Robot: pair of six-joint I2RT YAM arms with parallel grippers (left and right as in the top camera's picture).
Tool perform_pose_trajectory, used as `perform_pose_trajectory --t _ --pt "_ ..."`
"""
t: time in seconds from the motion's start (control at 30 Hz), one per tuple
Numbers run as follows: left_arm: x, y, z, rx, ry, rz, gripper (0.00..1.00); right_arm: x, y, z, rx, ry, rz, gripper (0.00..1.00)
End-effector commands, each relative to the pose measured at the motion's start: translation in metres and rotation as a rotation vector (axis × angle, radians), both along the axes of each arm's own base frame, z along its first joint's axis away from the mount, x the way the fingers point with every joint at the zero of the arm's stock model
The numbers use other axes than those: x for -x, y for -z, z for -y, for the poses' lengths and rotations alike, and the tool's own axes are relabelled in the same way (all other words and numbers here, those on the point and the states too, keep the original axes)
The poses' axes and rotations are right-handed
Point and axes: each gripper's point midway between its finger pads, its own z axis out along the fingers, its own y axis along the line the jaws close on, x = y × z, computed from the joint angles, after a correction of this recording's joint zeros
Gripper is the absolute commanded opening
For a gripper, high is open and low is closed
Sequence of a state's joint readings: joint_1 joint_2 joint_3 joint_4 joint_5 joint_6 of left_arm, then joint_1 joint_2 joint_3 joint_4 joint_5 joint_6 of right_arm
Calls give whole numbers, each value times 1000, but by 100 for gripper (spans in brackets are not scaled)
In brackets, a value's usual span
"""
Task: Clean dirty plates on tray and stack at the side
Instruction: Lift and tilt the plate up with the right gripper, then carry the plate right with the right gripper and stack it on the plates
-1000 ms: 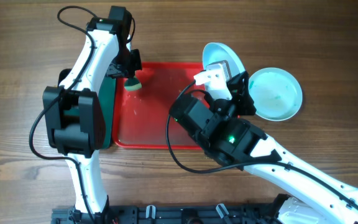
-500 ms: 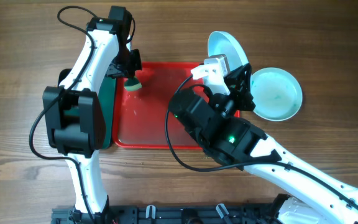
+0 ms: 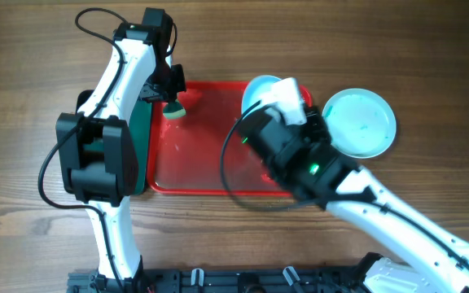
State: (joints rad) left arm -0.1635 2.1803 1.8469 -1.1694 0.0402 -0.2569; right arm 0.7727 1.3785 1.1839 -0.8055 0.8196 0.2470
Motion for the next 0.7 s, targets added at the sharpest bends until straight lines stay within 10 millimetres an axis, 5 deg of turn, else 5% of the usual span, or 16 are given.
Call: perform_pose_trajectory --t 0.0,0.2,0.4,0.67 --pt "-6 -15 5 23 -9 40 4 -5 33 6 -387 56 -210 4" --pt "-6 -15 5 24 -9 41 4 -30 44 93 -648 209 -283 4" --pt "-6 -15 5 24 -9 41 4 -26 81 199 -711 509 -223 4" --pt "-6 -15 4 23 -9 41 4 -16 153 236 -739 655 -240 4"
